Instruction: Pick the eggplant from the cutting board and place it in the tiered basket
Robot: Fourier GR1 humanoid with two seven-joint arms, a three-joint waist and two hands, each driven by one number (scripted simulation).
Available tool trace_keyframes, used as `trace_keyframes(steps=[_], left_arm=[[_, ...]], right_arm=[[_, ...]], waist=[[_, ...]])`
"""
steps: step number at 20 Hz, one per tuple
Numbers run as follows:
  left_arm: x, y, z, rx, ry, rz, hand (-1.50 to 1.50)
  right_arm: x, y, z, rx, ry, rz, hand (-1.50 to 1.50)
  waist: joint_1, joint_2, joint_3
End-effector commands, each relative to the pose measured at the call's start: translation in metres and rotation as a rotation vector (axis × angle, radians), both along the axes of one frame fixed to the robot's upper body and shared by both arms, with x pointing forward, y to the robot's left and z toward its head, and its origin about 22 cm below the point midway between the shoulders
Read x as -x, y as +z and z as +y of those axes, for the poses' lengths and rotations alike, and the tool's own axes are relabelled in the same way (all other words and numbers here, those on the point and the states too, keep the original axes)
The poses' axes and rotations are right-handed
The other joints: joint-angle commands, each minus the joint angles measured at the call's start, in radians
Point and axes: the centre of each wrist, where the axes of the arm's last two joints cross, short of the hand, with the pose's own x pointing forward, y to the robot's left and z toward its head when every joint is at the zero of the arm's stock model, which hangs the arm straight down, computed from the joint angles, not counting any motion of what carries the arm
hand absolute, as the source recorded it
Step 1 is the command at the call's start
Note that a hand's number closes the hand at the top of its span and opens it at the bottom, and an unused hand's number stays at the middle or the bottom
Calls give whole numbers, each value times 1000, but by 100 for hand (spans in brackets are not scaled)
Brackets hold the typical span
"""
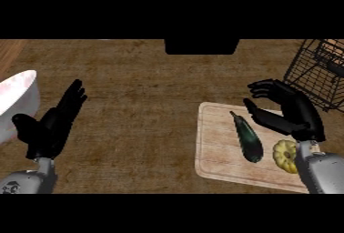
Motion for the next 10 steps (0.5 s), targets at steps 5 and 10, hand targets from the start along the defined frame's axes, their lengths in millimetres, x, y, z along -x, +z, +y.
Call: trace_keyframes(steps=[5, 10], left_arm=[[11, -18, 29, 58, 8, 60, 0], [5, -15, 6, 55, 6, 62, 0]], right_arm=[[9, -24, 42, 218, -230, -7, -150], [-3, 42, 13, 643, -165, 86, -150]], waist=[[5, -6, 6], [-3, -11, 2]])
